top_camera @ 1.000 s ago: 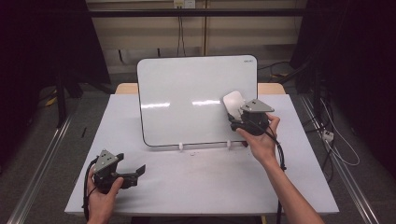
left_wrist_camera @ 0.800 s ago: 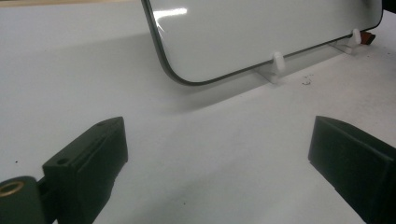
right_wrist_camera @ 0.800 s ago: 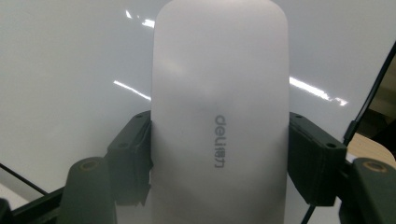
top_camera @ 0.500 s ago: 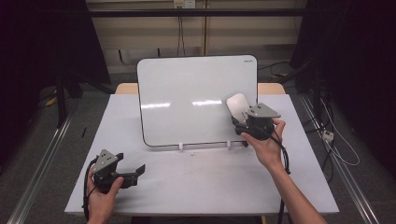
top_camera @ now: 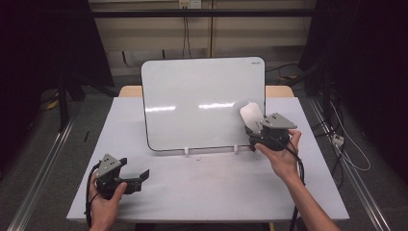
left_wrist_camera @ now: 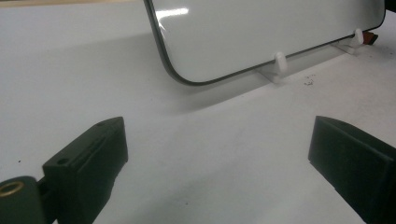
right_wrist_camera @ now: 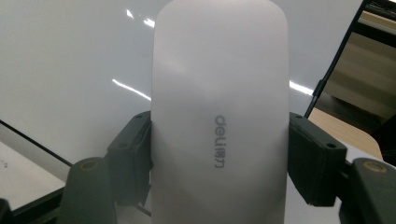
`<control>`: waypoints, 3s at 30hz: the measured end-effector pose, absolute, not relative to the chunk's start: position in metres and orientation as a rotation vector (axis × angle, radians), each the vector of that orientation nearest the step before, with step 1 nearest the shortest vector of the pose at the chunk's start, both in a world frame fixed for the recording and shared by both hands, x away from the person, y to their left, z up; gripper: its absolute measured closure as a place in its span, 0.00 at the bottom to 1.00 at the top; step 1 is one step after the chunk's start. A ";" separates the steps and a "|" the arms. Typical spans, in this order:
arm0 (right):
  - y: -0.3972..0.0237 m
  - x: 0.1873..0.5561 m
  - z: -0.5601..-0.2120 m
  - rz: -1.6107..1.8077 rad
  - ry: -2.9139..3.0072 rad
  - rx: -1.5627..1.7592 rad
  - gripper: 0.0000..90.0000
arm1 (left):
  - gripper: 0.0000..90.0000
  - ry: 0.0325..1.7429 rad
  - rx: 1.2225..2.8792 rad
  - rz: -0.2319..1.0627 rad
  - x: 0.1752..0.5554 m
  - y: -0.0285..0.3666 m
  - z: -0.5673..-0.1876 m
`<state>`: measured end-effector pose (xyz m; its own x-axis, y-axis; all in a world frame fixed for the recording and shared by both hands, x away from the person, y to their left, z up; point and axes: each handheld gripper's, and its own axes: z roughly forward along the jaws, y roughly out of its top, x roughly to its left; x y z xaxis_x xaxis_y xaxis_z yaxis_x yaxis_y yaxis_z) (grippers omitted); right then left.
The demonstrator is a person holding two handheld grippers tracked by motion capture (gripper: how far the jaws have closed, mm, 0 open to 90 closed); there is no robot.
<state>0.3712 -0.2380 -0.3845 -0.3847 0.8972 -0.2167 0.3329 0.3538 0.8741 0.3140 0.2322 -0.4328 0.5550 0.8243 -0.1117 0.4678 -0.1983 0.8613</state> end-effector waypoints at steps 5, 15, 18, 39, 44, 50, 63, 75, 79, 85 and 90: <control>-0.234 0.367 -0.390 0.982 1.913 1.056 0.35 | 0.05 1.048 1.845 0.469 0.313 0.230 -0.432; -0.228 0.365 -0.399 0.974 1.932 1.021 0.35 | 0.05 1.049 1.852 0.473 0.315 0.229 -0.432; -0.227 0.366 -0.399 0.966 1.932 1.013 0.35 | 0.05 1.050 1.851 0.473 0.315 0.228 -0.432; -0.227 0.383 -0.402 0.907 1.913 0.977 0.35 | 0.05 1.038 1.856 0.485 0.314 0.227 -0.431; -0.228 0.385 -0.404 0.899 1.914 0.977 0.35 | 0.05 1.041 1.847 0.481 0.314 0.227 -0.431; -0.228 0.387 -0.407 0.873 1.925 0.972 0.35 | 0.05 1.041 1.850 0.482 0.314 0.228 -0.431; -0.226 0.391 -0.412 0.830 1.938 0.967 0.35 | 0.05 1.039 1.851 0.484 0.314 0.228 -0.430; -0.227 0.391 -0.412 0.844 1.940 0.984 0.34 | 0.05 1.047 1.849 0.481 0.315 0.226 -0.430; -0.228 0.391 -0.412 0.854 1.942 0.993 0.34 | 0.05 1.051 1.856 0.477 0.316 0.225 -0.431; -0.232 0.391 -0.411 0.894 1.945 1.022 0.32 | 0.05 1.045 1.851 0.474 0.316 0.225 -0.431; -0.234 0.391 -0.410 0.921 1.941 1.065 0.24 | 0.05 1.040 1.854 0.474 0.315 0.226 -0.431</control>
<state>0.3908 -0.2340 -0.4101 -0.3935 0.8841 -0.2519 0.3644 0.4016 0.8402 0.3151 0.2262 -0.4308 0.5677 0.8170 -0.1013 0.4598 -0.2126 0.8622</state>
